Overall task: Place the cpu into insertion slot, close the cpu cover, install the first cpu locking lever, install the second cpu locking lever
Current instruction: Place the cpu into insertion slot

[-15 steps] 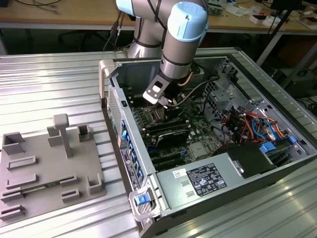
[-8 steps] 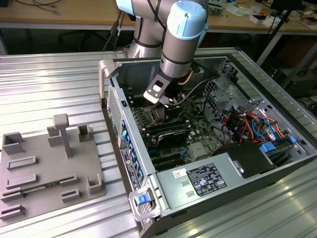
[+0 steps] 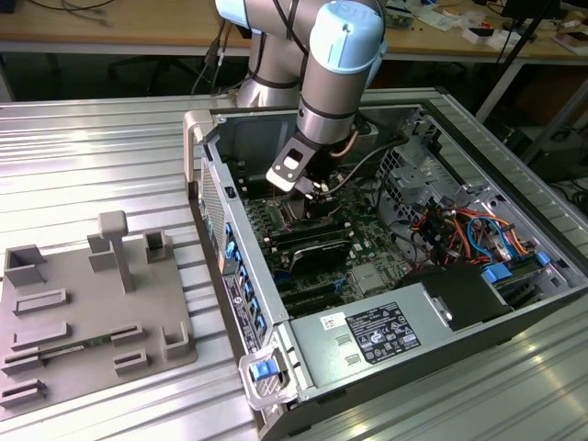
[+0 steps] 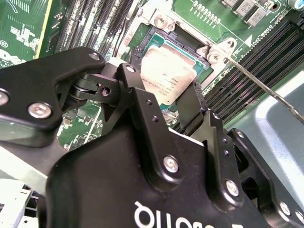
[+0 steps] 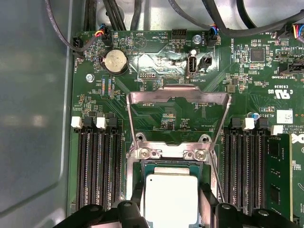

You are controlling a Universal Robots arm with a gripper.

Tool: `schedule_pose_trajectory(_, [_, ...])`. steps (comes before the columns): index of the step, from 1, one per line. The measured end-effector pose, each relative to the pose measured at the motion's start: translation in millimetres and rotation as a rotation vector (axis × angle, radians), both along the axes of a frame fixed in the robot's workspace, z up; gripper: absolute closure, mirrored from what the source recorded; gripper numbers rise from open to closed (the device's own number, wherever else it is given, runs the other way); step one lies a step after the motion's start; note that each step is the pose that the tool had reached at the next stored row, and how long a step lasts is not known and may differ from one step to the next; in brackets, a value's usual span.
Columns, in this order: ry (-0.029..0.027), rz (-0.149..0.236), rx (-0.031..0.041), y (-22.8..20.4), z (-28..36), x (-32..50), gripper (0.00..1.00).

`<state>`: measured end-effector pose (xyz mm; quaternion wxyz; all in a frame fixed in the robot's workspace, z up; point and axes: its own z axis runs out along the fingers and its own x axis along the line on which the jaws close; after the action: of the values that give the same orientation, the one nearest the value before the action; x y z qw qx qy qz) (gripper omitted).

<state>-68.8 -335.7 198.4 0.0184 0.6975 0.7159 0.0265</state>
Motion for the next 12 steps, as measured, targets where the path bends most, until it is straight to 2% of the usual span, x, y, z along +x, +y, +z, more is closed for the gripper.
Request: schedule_pose_trajectory(12, [-0.0001,0.002,0.0001,0.0,-0.3,1.9,0.45])
